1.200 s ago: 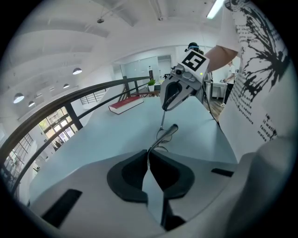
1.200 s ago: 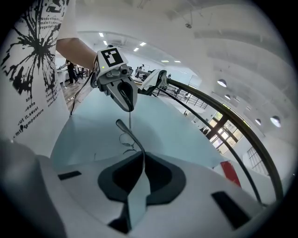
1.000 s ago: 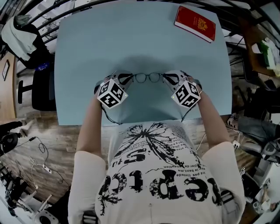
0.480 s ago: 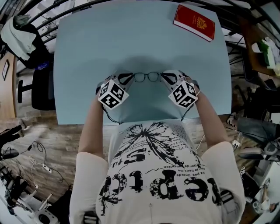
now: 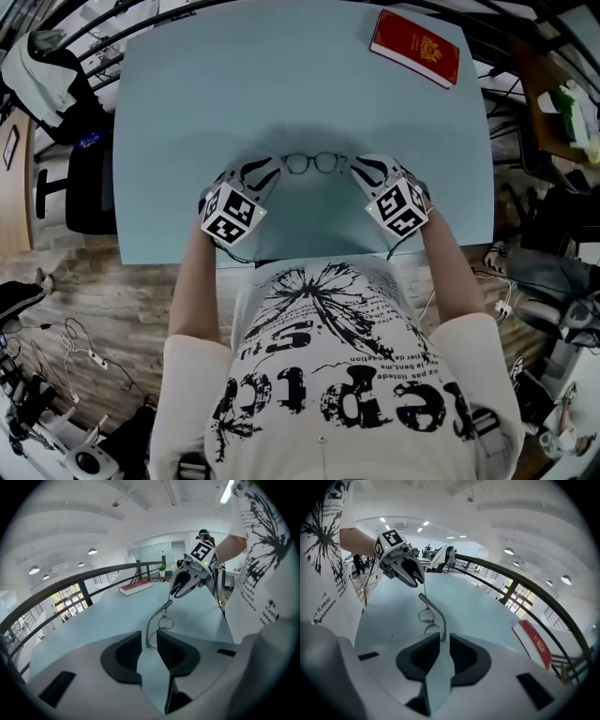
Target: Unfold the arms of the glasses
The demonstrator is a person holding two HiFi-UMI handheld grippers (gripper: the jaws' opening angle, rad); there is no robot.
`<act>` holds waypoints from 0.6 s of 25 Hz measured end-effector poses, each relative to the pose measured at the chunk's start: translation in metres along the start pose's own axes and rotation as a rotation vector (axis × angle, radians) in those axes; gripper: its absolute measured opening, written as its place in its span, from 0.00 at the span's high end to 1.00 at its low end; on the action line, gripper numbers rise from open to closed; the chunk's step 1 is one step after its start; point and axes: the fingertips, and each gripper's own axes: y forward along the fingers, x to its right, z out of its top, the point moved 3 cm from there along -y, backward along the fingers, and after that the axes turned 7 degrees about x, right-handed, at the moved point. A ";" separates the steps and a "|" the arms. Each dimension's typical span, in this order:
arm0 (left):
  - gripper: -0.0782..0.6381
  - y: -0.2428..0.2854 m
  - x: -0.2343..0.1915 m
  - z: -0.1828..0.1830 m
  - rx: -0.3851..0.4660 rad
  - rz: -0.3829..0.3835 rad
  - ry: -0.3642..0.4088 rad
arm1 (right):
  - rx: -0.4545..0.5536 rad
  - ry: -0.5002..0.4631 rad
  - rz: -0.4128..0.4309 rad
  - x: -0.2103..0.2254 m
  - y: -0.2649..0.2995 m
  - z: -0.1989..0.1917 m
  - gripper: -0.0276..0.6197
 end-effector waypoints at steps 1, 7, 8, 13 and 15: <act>0.73 -0.006 0.001 0.005 0.027 0.016 0.001 | 0.004 0.018 -0.019 0.002 -0.005 0.001 0.86; 0.80 -0.046 0.000 0.047 0.203 0.167 -0.008 | 0.196 0.186 -0.134 0.013 -0.039 0.034 0.94; 0.82 -0.051 -0.002 0.056 0.227 0.190 -0.004 | 0.234 0.190 -0.163 0.015 -0.045 0.043 0.94; 0.85 -0.073 -0.010 0.104 0.355 0.293 0.024 | 0.402 0.186 -0.289 0.026 -0.076 0.090 0.94; 0.85 -0.082 -0.013 0.121 0.401 0.336 0.030 | 0.460 0.188 -0.330 0.030 -0.087 0.107 0.94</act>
